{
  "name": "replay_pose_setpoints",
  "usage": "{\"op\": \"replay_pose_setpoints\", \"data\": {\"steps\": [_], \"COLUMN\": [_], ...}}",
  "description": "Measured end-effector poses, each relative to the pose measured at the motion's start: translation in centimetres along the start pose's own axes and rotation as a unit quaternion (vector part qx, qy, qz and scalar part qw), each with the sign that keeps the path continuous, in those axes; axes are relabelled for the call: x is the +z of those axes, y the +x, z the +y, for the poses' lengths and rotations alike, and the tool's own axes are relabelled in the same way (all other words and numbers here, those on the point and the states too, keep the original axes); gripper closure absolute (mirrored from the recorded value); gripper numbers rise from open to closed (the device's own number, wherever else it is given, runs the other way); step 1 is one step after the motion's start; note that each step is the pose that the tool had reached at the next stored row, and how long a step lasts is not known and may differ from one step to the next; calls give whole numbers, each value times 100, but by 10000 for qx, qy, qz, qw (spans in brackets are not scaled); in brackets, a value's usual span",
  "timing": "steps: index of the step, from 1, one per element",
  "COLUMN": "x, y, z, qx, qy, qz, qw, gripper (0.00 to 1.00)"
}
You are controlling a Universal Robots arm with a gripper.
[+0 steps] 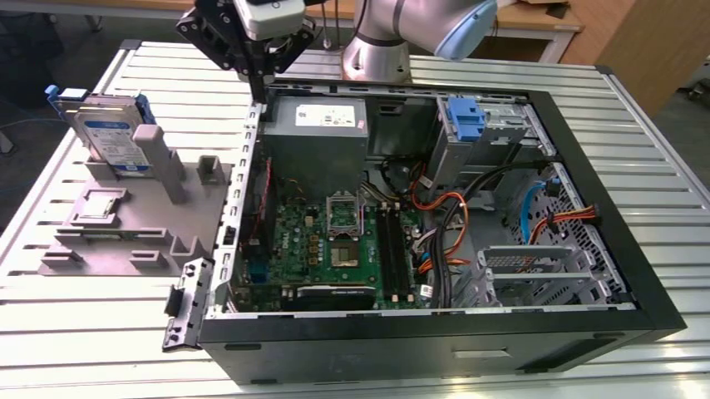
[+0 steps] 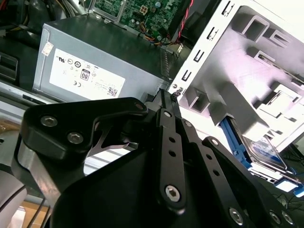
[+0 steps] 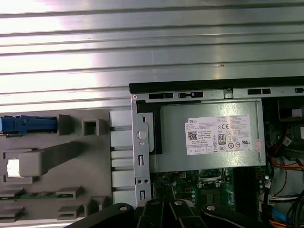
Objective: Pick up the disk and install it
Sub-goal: 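Reach for the disk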
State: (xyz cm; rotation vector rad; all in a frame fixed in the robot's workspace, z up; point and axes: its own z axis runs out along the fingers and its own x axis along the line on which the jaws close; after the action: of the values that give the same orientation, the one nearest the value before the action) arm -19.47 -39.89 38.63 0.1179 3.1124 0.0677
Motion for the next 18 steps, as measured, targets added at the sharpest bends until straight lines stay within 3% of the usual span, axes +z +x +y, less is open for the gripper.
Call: {"op": "replay_pose_setpoints", "data": {"steps": [18], "x": [4], "y": [53], "z": [-4], "qx": [0], "qy": [0], "qz": [0], "qw": [10000], "gripper": [90]}}
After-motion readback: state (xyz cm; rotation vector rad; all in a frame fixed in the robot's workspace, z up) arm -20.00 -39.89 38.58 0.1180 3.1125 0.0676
